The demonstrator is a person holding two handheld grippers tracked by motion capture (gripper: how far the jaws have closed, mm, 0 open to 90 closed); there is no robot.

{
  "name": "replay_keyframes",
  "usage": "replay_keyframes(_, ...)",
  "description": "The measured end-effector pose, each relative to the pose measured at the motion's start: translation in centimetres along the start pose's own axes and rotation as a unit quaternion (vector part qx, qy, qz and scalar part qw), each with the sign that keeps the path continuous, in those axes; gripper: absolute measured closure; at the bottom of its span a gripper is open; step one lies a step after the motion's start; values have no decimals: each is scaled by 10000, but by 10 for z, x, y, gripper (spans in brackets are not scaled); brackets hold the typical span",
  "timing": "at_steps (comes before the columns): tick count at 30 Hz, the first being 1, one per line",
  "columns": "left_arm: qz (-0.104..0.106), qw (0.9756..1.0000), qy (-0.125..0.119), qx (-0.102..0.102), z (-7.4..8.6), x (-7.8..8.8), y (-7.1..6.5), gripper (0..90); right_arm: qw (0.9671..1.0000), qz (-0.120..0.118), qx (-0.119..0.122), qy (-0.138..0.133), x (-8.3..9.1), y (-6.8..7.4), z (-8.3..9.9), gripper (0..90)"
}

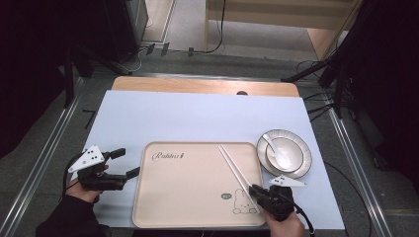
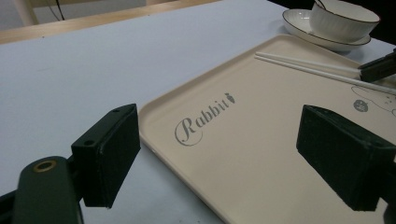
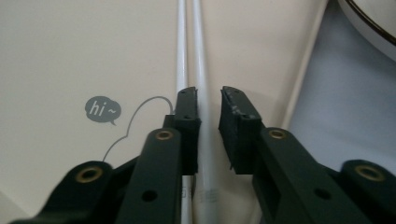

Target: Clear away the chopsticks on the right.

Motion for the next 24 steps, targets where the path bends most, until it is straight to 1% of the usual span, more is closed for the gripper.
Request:
replay_keyframes(2,1,10000,-14,6,0,0,0,140,10000,-11,42,19,0,0,-1,757)
replay_keyframes(3,1,10000,-23,7,0,0,1,140,10000,-18,17,22,0,1,-1,757)
replay_keyframes(4,0,10000,-26,9,0,0,1,140,10000,3,-4,-32,0,0,-3,748)
replay_keyframes(6,2,10000,-19,4,0,1,0,140,9999,0,-20,-143,2,-1,-8,671)
replay_keyframes(8,5,10000,-17,8,0,0,0,141,9998,-4,12,-178,2,-1,-12,664)
replay_keyframes(10,9,10000,-1,-1,0,0,0,140,9998,-70,65,-197,1,2,-19,601)
replay_keyframes(11,11,10000,-2,-4,0,0,0,140,9996,-72,133,-232,0,3,-22,568)
replay_keyframes(12,10,10000,5,-11,0,0,0,141,9992,-115,237,-286,-1,5,-26,509)
replay_keyframes(13,8,10000,0,-4,0,0,0,141,9988,-143,313,-355,-3,7,-29,472)
replay_keyframes(17,-1,10000,-9,8,0,0,1,141,9972,-295,602,-333,-6,15,-42,365)
replay_keyframes(18,7,10000,-18,15,0,0,0,140,9955,-378,782,-386,-6,16,-47,353)
replay_keyframes(19,16,10000,-6,7,0,0,0,140,9942,-528,859,-378,-5,18,-49,358)
replay_keyframes(20,19,10000,-12,14,0,0,0,141,9920,-700,993,-332,-4,19,-52,356)
replay_keyframes(21,21,10000,7,2,1,0,0,140,9908,-806,1046,-310,-2,19,-54,354)
replay_keyframes(22,21,10000,4,12,1,0,0,140,9886,-974,1105,-329,0,20,-58,344)
replay_keyframes(24,22,10000,1,11,0,0,0,140,9855,-1205,1131,-394,4,19,-65,311)
Point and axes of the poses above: each handheld gripper's, and its own axes: x roughly backward along the jaws, z roughly out of its underside, y roughly to its left, the point moved 7 cm from there along -x, roughly forward along the jaws, and after that the axes turned 5 degrees about -y, right-handed, at the moved point
